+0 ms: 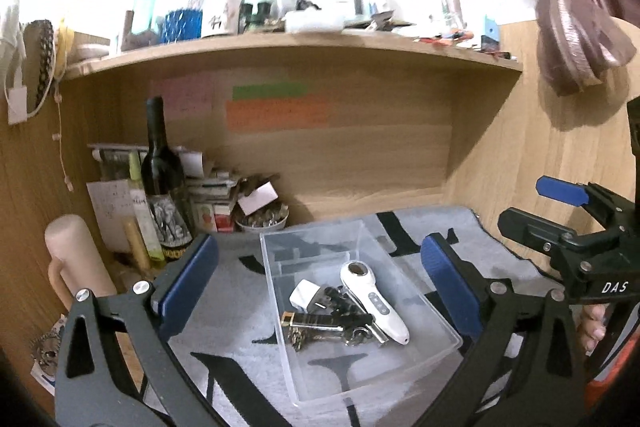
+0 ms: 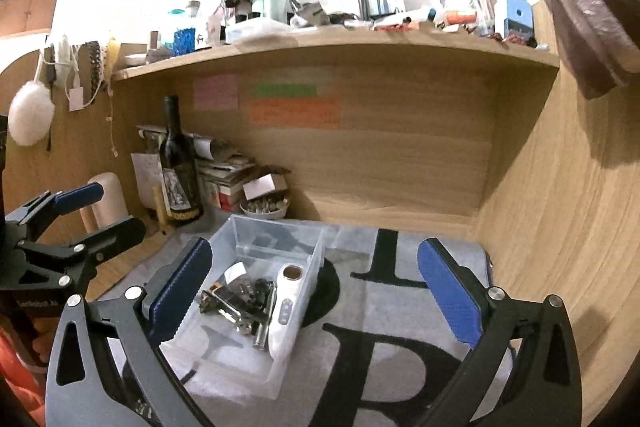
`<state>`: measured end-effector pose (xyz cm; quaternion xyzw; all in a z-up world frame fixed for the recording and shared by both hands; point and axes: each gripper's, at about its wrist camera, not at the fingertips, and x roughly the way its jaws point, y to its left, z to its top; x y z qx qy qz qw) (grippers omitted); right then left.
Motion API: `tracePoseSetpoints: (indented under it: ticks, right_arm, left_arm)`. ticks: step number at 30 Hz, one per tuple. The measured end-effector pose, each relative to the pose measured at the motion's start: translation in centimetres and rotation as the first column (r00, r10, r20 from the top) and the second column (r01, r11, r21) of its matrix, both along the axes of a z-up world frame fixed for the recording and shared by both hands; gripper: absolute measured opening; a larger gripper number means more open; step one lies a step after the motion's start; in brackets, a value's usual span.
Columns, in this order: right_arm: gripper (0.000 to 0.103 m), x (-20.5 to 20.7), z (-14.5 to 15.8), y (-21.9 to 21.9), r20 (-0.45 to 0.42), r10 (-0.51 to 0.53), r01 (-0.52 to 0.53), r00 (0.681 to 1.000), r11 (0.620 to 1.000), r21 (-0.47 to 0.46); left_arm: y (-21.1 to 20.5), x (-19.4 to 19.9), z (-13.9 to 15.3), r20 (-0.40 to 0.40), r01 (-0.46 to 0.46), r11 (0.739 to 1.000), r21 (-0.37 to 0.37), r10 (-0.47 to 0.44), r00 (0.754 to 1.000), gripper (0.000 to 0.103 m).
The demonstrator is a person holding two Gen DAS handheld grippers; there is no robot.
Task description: Organize rigid objects
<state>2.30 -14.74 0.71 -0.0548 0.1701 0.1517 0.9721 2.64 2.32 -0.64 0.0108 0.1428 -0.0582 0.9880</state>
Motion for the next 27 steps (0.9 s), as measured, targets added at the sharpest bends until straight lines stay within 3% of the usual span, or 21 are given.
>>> tracePoseSetpoints:
  ticks: [27]
  right_arm:
    - [0.103,-0.57,0.06,0.84,0.025,0.006,-0.005,1.0,1.0,-0.013]
  left_arm:
    - [-0.56,-0.68,0.14,0.039,-0.001,1.0,0.004,0.001,0.999,0.103]
